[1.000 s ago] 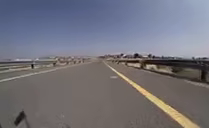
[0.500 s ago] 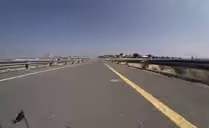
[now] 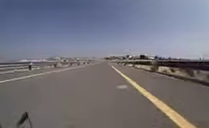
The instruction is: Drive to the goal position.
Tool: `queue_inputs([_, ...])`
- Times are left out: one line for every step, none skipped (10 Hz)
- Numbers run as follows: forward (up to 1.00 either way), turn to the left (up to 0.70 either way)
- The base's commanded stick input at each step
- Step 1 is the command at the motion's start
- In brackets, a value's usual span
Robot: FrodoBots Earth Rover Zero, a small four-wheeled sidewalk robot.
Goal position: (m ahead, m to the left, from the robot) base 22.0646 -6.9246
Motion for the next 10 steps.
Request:
queue_inputs([1.00, 0.00])
queue_inputs([1.00, 0.00])
queue_inputs([1.00, 0.00])
queue_inputs([1.00, 0.00])
queue_inputs([1.00, 0.00])
queue_inputs([1.00, 0.00])
queue_inputs([1.00, 0.00])
queue_inputs([1.00, 0.00])
queue_inputs([1.00, 0.00])
queue_inputs([1.00, 0.00])
